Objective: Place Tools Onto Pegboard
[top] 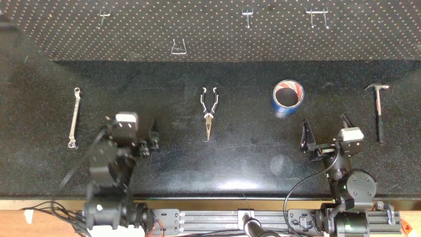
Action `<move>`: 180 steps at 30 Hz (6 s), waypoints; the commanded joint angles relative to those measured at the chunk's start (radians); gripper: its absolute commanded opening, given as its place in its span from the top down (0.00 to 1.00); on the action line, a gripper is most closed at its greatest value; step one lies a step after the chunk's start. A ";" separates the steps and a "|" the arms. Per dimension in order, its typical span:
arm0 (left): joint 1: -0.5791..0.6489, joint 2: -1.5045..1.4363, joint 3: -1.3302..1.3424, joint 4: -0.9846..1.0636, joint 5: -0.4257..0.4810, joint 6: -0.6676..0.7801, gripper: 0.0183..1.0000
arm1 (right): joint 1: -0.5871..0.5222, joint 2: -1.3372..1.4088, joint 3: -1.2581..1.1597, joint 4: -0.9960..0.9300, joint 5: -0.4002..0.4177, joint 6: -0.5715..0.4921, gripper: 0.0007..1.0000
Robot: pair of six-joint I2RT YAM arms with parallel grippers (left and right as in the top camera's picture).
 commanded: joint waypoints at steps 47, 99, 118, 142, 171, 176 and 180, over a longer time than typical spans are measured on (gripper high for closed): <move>0.740 1.392 0.924 -0.560 0.122 0.601 0.00 | -0.003 -0.008 -0.003 -0.006 0.005 -0.014 0.02; 0.742 1.421 0.923 -0.520 0.075 0.567 0.99 | -0.003 -0.008 -0.003 -0.006 0.005 -0.014 0.02; 0.742 1.216 0.919 -0.397 0.159 0.567 0.99 | -0.003 -0.008 -0.003 -0.006 0.005 -0.014 0.02; 0.489 0.484 0.269 0.144 0.494 0.330 0.99 | -0.003 -0.008 -0.003 -0.006 0.005 -0.014 0.02; 0.296 0.527 0.004 0.808 0.282 0.123 0.99 | -0.003 -0.008 -0.003 -0.006 0.005 -0.014 0.02; 0.298 0.674 0.084 0.808 0.279 0.019 0.99 | -0.003 -0.008 -0.003 -0.006 0.005 -0.014 0.02; 0.298 0.722 0.141 0.808 0.284 0.016 0.99 | -0.003 -0.008 -0.003 -0.006 0.005 -0.014 0.02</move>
